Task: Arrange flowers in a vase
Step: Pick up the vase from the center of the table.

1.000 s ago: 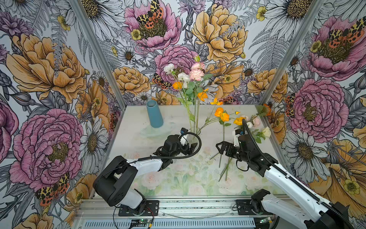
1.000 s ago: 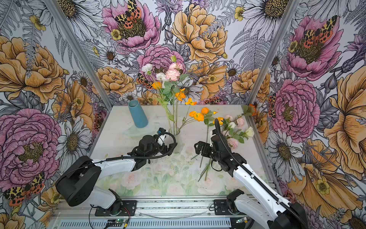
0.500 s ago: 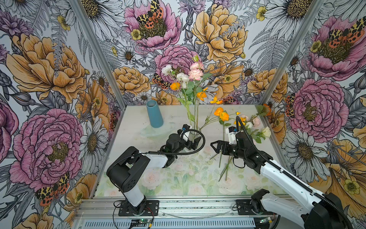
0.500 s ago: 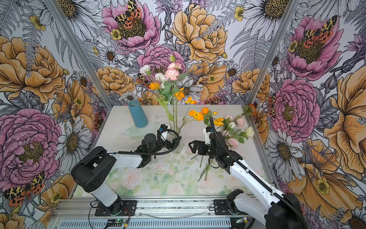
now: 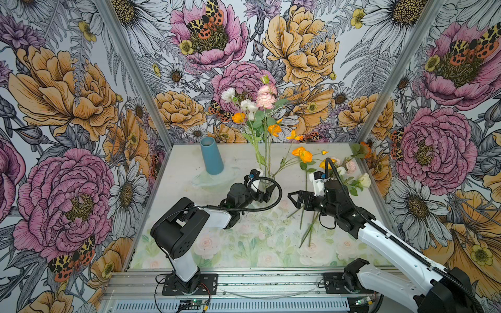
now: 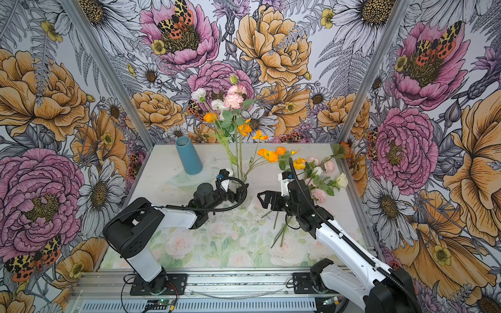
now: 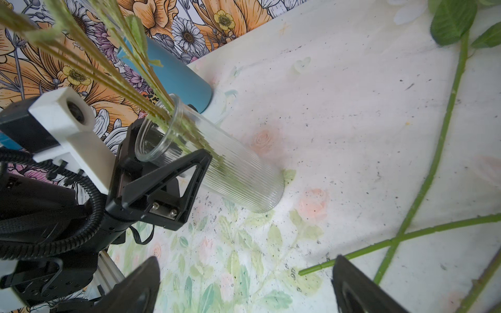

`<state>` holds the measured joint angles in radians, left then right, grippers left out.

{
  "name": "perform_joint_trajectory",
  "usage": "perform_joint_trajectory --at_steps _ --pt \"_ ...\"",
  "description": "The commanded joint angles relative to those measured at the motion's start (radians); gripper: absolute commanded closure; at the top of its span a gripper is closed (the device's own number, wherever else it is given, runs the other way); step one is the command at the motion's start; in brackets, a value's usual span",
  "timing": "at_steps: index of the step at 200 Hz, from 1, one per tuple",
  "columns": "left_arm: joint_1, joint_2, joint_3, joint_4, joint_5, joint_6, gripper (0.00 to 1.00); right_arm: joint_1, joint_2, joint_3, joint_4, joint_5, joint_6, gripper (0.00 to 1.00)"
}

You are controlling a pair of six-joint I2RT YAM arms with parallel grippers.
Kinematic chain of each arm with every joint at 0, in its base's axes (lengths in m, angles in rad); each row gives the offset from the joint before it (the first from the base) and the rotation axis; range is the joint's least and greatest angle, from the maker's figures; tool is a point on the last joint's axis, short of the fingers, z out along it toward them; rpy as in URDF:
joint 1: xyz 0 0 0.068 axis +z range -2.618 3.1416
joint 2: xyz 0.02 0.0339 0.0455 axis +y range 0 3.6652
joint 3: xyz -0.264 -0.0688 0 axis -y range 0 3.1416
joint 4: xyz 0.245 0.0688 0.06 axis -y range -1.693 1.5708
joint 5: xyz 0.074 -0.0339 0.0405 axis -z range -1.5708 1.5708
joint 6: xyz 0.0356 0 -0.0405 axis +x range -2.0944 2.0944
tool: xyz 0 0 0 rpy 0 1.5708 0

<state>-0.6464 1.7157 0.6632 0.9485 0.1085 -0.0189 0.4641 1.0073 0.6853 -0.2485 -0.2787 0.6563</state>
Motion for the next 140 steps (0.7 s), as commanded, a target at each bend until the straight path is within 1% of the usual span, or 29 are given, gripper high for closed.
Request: perform_joint_trajectory --at_steps 1,31,67,108,127,140 --pt "0.008 -0.001 -0.006 0.101 0.054 -0.008 0.08 0.002 -0.003 0.011 0.029 -0.013 -0.005 0.01" --pt "0.002 -0.002 -0.019 0.143 0.086 -0.018 0.07 0.003 0.013 0.012 0.040 -0.020 -0.003 0.01" --pt "0.002 0.016 -0.008 0.124 0.078 -0.034 0.11 0.002 0.011 0.012 0.041 -0.020 -0.002 0.01" --pt "0.002 0.027 -0.016 0.142 0.089 -0.059 0.13 0.003 0.002 0.008 0.041 -0.019 0.000 0.01" --pt "0.001 0.027 -0.020 0.155 0.097 -0.061 0.16 0.003 0.004 0.009 0.044 -0.019 0.000 0.01" --pt "0.002 0.027 -0.020 0.153 0.100 -0.060 0.21 0.002 0.006 0.011 0.043 -0.020 0.000 0.01"
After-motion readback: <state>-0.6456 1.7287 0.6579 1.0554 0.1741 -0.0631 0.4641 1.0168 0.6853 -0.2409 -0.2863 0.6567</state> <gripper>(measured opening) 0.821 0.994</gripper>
